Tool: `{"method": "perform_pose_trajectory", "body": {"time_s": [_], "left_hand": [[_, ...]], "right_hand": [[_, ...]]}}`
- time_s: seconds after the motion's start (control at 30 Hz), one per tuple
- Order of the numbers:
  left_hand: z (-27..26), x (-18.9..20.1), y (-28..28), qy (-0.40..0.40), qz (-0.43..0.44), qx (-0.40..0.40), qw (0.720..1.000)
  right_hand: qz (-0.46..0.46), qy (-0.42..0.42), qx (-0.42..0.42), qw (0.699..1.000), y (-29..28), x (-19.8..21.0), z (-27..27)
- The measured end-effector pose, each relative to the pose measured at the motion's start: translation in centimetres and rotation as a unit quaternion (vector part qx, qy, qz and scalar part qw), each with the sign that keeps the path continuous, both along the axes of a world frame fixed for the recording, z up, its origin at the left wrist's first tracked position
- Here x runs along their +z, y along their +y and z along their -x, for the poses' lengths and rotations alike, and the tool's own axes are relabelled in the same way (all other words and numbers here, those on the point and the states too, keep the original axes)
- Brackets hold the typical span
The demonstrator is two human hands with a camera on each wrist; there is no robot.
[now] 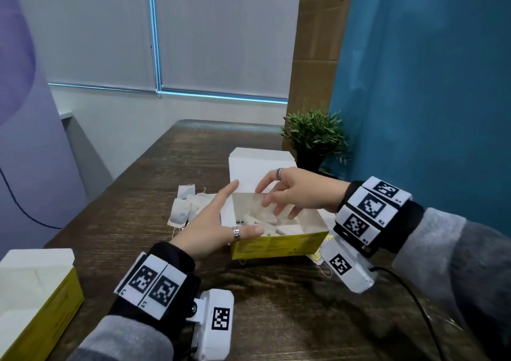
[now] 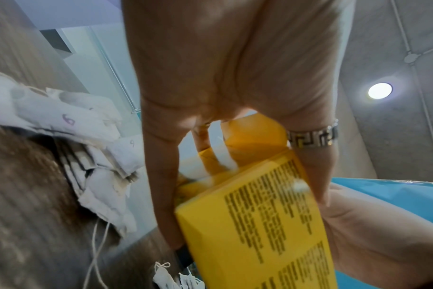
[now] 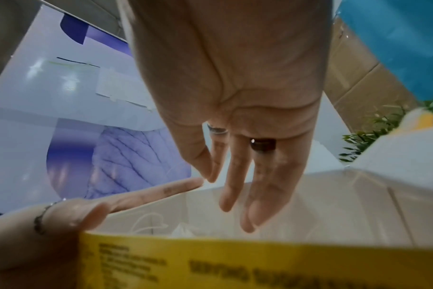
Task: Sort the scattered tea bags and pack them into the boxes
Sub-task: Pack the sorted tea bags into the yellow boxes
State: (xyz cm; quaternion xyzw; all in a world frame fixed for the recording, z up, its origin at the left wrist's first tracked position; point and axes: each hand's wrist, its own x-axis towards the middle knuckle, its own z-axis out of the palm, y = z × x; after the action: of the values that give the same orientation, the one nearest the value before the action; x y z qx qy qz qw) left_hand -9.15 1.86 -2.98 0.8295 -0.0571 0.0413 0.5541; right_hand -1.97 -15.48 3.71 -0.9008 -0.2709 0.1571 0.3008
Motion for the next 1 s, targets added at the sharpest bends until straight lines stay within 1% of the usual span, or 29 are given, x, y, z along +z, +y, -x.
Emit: {"method": "perform_pose_trajectory", "body": {"time_s": [0.07,0.17,0.27,0.3,0.37,0.4,0.43,0.5,0.57,0.63,0.73,0.83,0.87,0.9,0.93,1.0], "left_hand": [[0.0,-0.1,0.0,-0.002,-0.001,0.0,1.0],[0.2,0.0,0.1,-0.012,0.005,0.002,1.0],[0.4,0.3,0.0,-0.036,0.009,0.004,0.999],[0.5,0.5,0.0,-0.042,0.009,0.0,0.999],[0.5,0.5,-0.1,-0.052,0.006,-0.01,0.999],[0.5,0.4,-0.1,-0.054,0.005,-0.01,0.998],[0.5,0.3,-0.1,-0.057,0.004,-0.007,0.998],[0.6,0.4,0.1,-0.063,0.005,0.006,0.998],[0.5,0.5,0.5,-0.065,0.004,0.02,0.998],[0.4,0.4,0.7,-0.066,0.006,0.025,0.997],[0.2,0.2,0.7,-0.068,0.015,0.023,0.997],[0.3,0.1,0.5,-0.076,-0.002,0.019,0.997],[0.4,0.1,0.5,-0.077,-0.005,0.019,0.997],[0.4,0.1,0.5,-0.077,-0.007,0.018,0.997],[0.4,0.1,0.4,-0.075,-0.013,0.017,0.997],[0.4,0.1,0.3,-0.079,-0.027,0.015,0.996]], "right_hand": [[0.004,-0.003,0.002,1.0,0.3,0.1,0.1],[0.049,-0.012,0.037,0.998,0.9,-0.1,0.3],[0.028,-0.047,0.088,0.995,1.7,-0.6,0.7],[0.036,-0.058,0.11,0.992,2.0,-0.8,0.8],[0.085,-0.087,0.142,0.982,2.5,-1.3,0.8],[0.098,-0.101,0.141,0.98,2.7,-1.4,0.7],[0.091,-0.107,0.133,0.981,2.7,-1.5,0.6],[0.038,-0.095,0.112,0.988,2.3,-1.2,0.2],[-0.016,-0.076,0.09,0.993,1.2,-0.5,0.0],[-0.048,-0.066,0.062,0.995,-0.2,0.3,0.0],[-0.021,-0.063,0.037,0.997,-1.8,0.8,-0.5],[-0.048,0.01,-0.035,0.998,-1.9,0.7,-0.4],[-0.044,0.031,-0.057,0.997,-1.7,0.6,-0.4],[-0.02,0.036,-0.067,0.997,-1.4,0.3,-0.4],[0.012,0.028,-0.066,0.997,-1.0,0.0,-0.2],[0.052,-0.045,-0.041,0.997,-0.1,-1.2,0.0]]}}
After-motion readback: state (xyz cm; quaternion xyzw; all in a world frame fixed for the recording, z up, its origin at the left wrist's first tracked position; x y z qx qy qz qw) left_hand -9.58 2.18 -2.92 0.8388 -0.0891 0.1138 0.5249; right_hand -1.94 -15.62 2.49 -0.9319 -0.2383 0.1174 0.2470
